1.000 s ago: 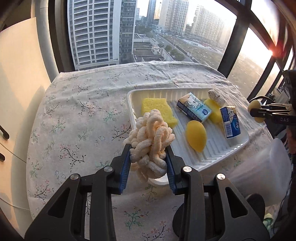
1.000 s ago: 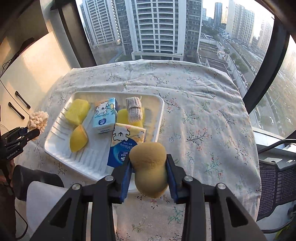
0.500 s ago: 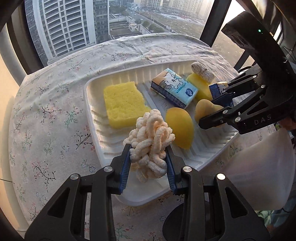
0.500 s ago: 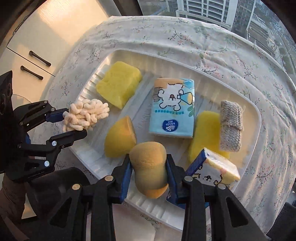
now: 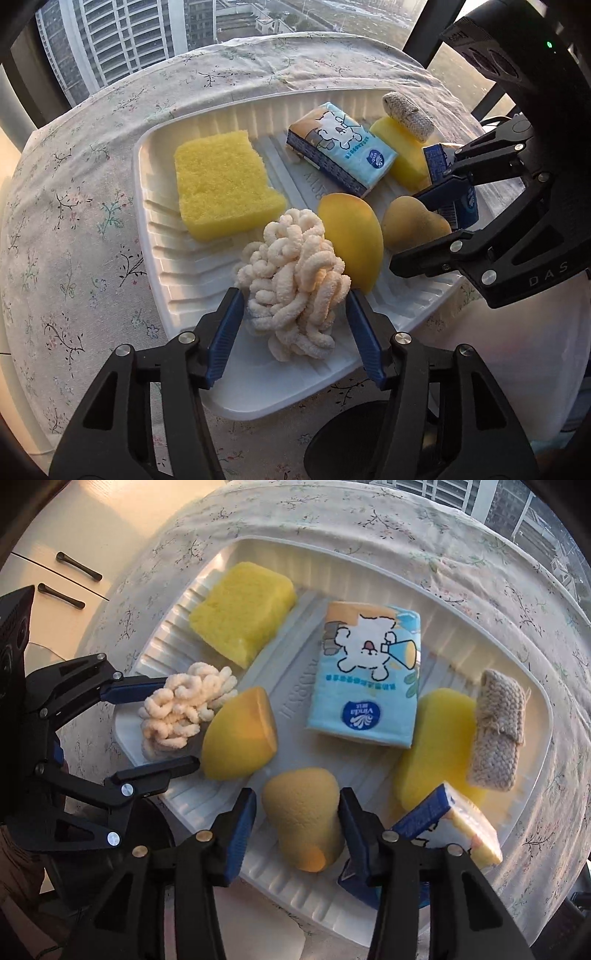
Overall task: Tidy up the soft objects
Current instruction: 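Move both tools back toward the grey sock and green cloth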
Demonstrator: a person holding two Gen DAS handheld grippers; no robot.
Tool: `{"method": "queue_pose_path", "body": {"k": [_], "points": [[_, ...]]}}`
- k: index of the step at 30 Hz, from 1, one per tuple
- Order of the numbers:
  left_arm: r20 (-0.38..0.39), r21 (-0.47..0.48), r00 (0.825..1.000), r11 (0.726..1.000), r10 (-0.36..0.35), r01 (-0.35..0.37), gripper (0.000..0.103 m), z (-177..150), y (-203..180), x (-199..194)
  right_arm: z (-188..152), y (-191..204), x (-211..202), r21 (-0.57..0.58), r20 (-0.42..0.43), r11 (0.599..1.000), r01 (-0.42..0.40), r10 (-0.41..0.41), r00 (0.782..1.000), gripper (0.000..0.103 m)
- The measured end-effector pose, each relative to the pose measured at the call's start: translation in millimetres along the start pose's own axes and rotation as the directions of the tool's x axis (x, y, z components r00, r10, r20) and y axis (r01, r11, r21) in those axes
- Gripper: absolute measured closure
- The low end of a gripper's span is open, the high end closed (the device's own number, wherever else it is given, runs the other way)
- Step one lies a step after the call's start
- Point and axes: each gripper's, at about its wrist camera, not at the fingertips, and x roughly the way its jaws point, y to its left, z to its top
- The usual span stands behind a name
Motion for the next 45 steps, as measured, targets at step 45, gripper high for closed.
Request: {"method": "queue_pose_path", "body": {"k": [45], "points": [[0.227, -0.402, 0.941, 0.905, 0.249, -0.143, 0.047, -213.2, 20.2, -97.1, -306.8, -51.3, -68.8, 0.434, 0.243, 0.892, 0.128, -0.253, 0.937, 0.041]]}}
